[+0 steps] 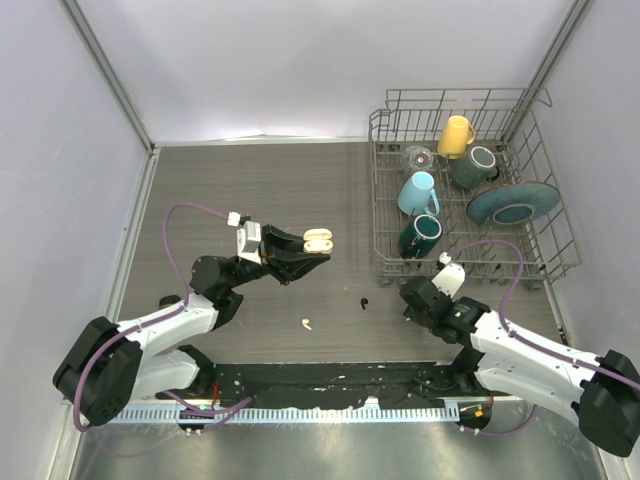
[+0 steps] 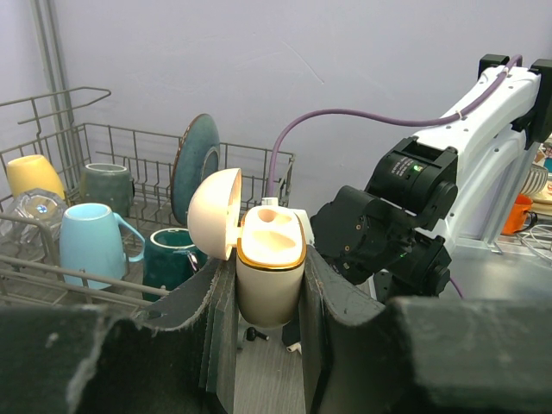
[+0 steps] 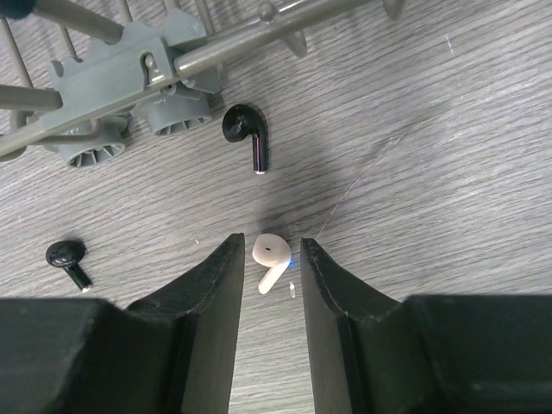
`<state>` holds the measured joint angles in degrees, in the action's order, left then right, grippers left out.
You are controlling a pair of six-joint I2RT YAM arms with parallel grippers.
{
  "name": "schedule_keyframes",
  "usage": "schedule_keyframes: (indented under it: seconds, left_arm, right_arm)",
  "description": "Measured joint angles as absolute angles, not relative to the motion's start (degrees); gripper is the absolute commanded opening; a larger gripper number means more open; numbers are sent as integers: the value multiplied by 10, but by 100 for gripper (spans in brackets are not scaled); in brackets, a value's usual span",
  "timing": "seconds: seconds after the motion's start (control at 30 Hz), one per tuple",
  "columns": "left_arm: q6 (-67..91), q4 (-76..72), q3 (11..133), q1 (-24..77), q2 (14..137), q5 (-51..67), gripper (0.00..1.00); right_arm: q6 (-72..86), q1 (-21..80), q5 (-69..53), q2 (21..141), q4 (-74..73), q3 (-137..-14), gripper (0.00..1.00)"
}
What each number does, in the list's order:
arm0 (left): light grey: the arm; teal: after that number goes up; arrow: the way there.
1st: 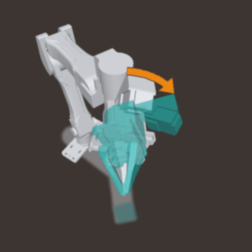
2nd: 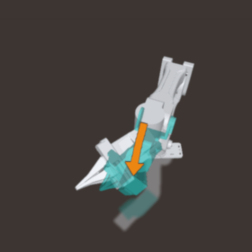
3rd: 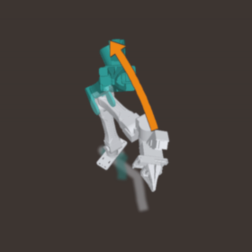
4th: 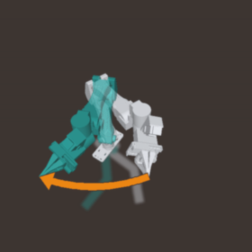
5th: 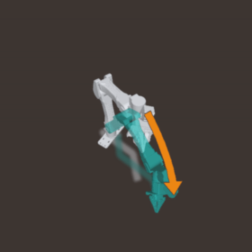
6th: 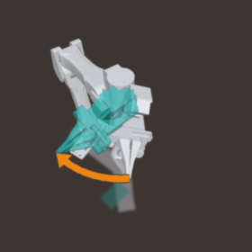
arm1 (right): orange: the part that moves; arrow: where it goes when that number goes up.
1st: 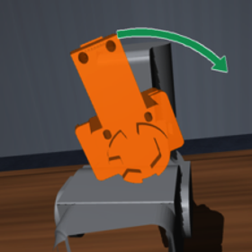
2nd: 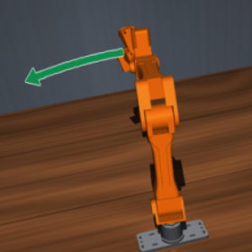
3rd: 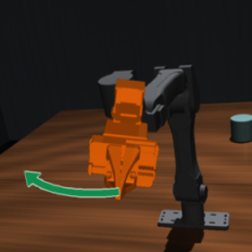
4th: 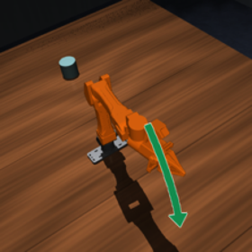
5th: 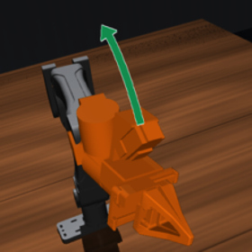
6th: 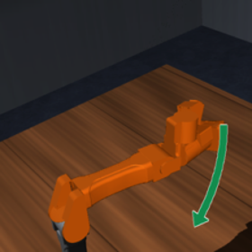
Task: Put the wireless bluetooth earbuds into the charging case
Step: Pick up the earbud from the center of the board.
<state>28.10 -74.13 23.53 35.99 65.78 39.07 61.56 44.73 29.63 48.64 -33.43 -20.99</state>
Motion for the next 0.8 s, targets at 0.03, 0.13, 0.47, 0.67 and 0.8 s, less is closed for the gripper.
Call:
schedule_keyframes:
  seconds: [0.03, 0.13, 0.47, 0.67, 0.8]
  left_arm:
    - [281, -741, 235, 360, 658, 391, 0]
    - [281, -741, 235, 360, 658, 391, 0]
    - [281, -741, 235, 360, 658, 390, 0]
    - [281, -741, 235, 360, 658, 390, 0]
    - [281, -741, 231, 360, 658, 388, 0]
  right_arm:
    - [615, 449, 296, 486, -334, -210, 38]
    - [614, 450, 295, 489, -334, -210, 38]
    - [615, 455, 298, 497, -334, -210, 38]
    - [615, 458, 304, 507, -333, -210, 38]
    - [614, 461, 306, 515, -329, -210, 38]
